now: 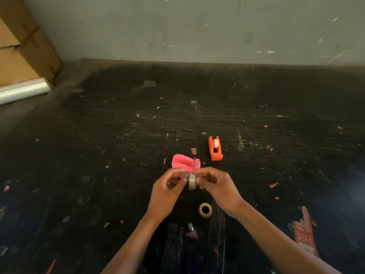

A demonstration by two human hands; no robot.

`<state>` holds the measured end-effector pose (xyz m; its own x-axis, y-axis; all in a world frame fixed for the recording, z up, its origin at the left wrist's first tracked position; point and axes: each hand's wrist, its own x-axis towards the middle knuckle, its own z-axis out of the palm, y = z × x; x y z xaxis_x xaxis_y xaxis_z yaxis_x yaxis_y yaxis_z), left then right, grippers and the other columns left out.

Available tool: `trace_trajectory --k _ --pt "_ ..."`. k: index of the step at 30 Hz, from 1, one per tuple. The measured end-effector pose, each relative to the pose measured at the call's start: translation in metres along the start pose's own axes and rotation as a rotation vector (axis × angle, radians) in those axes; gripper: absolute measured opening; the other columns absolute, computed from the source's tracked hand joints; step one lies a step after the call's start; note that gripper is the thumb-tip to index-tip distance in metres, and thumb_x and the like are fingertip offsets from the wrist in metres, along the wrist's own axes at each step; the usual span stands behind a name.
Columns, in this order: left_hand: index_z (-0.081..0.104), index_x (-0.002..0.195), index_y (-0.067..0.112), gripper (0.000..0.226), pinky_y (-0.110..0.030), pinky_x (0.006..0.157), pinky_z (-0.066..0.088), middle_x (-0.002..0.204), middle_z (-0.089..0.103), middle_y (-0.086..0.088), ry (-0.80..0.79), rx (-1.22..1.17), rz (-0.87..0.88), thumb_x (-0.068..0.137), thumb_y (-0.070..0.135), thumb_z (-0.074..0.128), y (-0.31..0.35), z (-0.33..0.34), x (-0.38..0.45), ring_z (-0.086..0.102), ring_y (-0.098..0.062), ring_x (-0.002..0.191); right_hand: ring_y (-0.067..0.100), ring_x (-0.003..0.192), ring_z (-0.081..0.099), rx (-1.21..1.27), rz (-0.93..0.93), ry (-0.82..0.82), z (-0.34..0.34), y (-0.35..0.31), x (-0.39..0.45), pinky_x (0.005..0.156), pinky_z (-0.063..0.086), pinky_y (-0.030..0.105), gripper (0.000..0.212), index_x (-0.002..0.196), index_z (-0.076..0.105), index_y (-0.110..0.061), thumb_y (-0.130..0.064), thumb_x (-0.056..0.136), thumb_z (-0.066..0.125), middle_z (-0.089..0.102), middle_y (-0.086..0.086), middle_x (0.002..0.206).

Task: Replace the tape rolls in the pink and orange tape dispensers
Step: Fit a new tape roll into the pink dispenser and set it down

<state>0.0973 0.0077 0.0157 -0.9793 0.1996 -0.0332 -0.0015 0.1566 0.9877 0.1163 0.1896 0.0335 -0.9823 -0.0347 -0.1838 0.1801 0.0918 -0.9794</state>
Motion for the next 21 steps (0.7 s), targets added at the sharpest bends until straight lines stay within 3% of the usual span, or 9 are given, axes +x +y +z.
trace_trajectory --k 2,6,9,14,18,21 --pt "0.069 0.113 0.023 0.029 -0.029 0.092 0.057 0.107 0.075 0.01 -0.001 -0.023 -0.021 0.092 0.003 0.065 0.001 0.001 -0.001 0.07 -0.008 0.104 0.005 0.091 0.069 0.026 -0.007 0.0 0.0 0.001 -0.001 0.077 0.054 0.022 0.026 0.103 0.073 -0.023 -0.002 0.092 0.063 0.075 -0.006 0.098" --pt "0.07 0.112 0.024 0.03 -0.027 0.091 0.056 0.107 0.075 0.011 -0.001 -0.05 -0.033 0.093 0.001 0.064 0.003 0.004 -0.004 0.07 -0.008 0.105 0.019 0.101 0.069 0.055 -0.012 -0.008 -0.001 0.008 -0.002 0.093 0.056 0.04 0.035 0.117 0.067 -0.019 0.0 0.088 0.068 0.072 0.007 0.104" --pt "0.07 0.11 0.025 0.029 -0.028 0.091 0.056 0.106 0.075 0.012 -0.004 -0.063 -0.035 0.093 0.003 0.065 0.006 0.006 -0.005 0.069 -0.006 0.103 0.021 0.103 0.069 0.034 -0.008 -0.001 -0.001 0.011 -0.002 0.097 0.054 0.045 0.042 0.124 0.064 -0.02 0.0 0.088 0.068 0.072 0.007 0.105" --pt "0.071 0.111 0.026 0.028 -0.031 0.094 0.056 0.107 0.075 0.009 -0.002 -0.089 -0.049 0.092 0.006 0.066 0.006 0.007 -0.006 0.07 -0.009 0.105 0.013 0.11 0.064 -0.001 0.002 0.052 0.0 0.015 -0.004 0.1 0.052 0.045 0.038 0.116 0.069 -0.035 -0.009 0.087 0.071 0.066 -0.001 0.117" --pt "0.07 0.113 0.024 0.028 -0.03 0.094 0.056 0.109 0.075 0.01 -0.031 -0.082 -0.035 0.093 0.006 0.066 0.006 0.007 -0.006 0.07 -0.009 0.107 0.018 0.113 0.066 0.143 0.012 -0.025 -0.005 0.014 -0.009 0.097 0.055 0.045 0.036 0.12 0.067 -0.02 -0.001 0.09 0.066 0.07 0.001 0.119" --pt "0.068 0.116 0.025 0.031 -0.026 0.093 0.055 0.108 0.073 0.014 -0.041 -0.014 0.0 0.091 0.007 0.068 0.006 0.005 -0.004 0.068 -0.005 0.107 0.019 0.111 0.067 0.17 -0.012 -0.03 -0.008 0.011 -0.011 0.09 0.058 0.037 0.035 0.119 0.067 -0.015 0.003 0.089 0.065 0.072 0.002 0.115"
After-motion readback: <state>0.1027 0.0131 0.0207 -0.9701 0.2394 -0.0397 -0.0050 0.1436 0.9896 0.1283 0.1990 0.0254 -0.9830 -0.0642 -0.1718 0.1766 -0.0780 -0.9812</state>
